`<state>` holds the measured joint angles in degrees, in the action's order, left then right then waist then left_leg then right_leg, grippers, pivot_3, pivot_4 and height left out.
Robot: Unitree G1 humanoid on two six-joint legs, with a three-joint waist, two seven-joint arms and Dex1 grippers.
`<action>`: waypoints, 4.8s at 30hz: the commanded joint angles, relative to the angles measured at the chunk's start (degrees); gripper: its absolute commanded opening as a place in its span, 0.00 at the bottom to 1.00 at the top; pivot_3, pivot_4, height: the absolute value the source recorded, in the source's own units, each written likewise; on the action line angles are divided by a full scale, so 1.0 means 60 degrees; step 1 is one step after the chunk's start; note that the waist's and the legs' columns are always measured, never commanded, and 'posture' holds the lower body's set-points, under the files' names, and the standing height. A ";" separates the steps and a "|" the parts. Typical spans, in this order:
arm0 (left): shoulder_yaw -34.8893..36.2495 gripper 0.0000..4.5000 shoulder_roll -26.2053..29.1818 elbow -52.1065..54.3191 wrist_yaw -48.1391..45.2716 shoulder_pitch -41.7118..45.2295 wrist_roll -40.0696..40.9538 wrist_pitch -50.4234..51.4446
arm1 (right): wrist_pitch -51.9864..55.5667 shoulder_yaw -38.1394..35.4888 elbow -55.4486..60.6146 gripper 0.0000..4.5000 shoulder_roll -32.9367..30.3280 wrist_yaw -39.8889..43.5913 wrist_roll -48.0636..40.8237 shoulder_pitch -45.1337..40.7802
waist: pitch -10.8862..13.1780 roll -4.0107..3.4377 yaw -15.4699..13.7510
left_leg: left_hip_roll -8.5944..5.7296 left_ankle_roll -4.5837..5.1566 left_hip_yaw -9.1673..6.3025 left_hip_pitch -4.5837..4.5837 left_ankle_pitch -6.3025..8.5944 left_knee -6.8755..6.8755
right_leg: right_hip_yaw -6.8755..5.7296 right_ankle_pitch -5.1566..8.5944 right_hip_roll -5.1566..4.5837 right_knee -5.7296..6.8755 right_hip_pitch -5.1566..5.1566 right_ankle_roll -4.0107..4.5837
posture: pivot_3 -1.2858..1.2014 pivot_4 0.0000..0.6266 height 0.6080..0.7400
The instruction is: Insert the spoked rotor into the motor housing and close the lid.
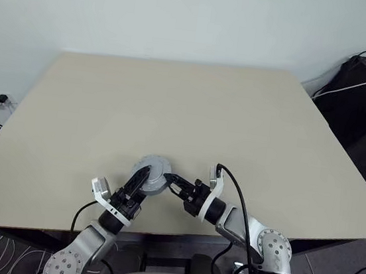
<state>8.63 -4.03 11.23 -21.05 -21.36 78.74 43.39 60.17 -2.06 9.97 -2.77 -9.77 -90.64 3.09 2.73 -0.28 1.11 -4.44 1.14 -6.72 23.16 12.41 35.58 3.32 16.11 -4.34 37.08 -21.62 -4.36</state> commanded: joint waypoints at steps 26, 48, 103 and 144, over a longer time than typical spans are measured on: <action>0.0688 0.47 0.0088 -0.0167 0.0781 0.1309 -0.0656 -0.1690 | -0.1584 0.0747 0.2639 0.73 -0.1996 0.2404 0.3901 0.0073 | -0.0038 0.0014 -0.0082 | 0.0009 0.0020 0.0012 -0.0005 -0.0008 0.0042 | 0.0007 -0.0034 0.0022 -0.0005 0.0021 -0.0016 | 0.52 0.00 1.00; 0.2538 0.47 0.0263 -0.2969 0.2095 0.4751 -0.2920 -0.3579 | -0.7183 0.3072 0.3370 1.00 -0.4436 0.5450 1.2146 0.1899 | -0.0099 0.0158 -0.0389 | 0.0002 0.0019 0.0031 -0.0027 -0.0013 0.0091 | 0.0019 -0.0074 0.0025 -0.0029 0.0075 -0.0097 | 0.52 0.00 1.00; 0.2847 0.99 0.1119 -0.4019 0.2384 0.4812 -0.5699 -0.1203 | -0.8853 0.2786 0.1897 1.00 -0.2876 0.5803 1.4375 0.2074 | -0.0278 0.0090 -0.0095 | 0.0012 0.0009 0.0025 -0.0115 -0.0048 0.0082 | 0.0034 -0.0142 0.0037 -0.0017 0.0135 -0.0074 | 0.52 0.00 1.00; -0.1859 0.12 0.2245 -0.1857 0.0299 -0.0087 -1.2166 -1.1054 | -0.9329 0.2128 0.0985 0.20 -0.1485 0.3841 1.5217 0.2709 | -0.0256 -0.0012 -0.0348 | 0.0008 0.0009 0.0033 -0.0093 -0.0045 0.0019 | 0.0032 -0.0066 -0.0030 -0.0020 0.0092 -0.0077 | 0.52 0.00 1.00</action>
<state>-2.88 9.55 0.34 -18.75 -22.46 4.76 -20.71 5.25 11.70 14.39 -11.91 13.70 0.80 19.54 1.19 -0.35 -0.97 -4.39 1.19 -6.53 22.60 12.14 35.69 3.51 15.72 -4.52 36.96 -21.07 -4.82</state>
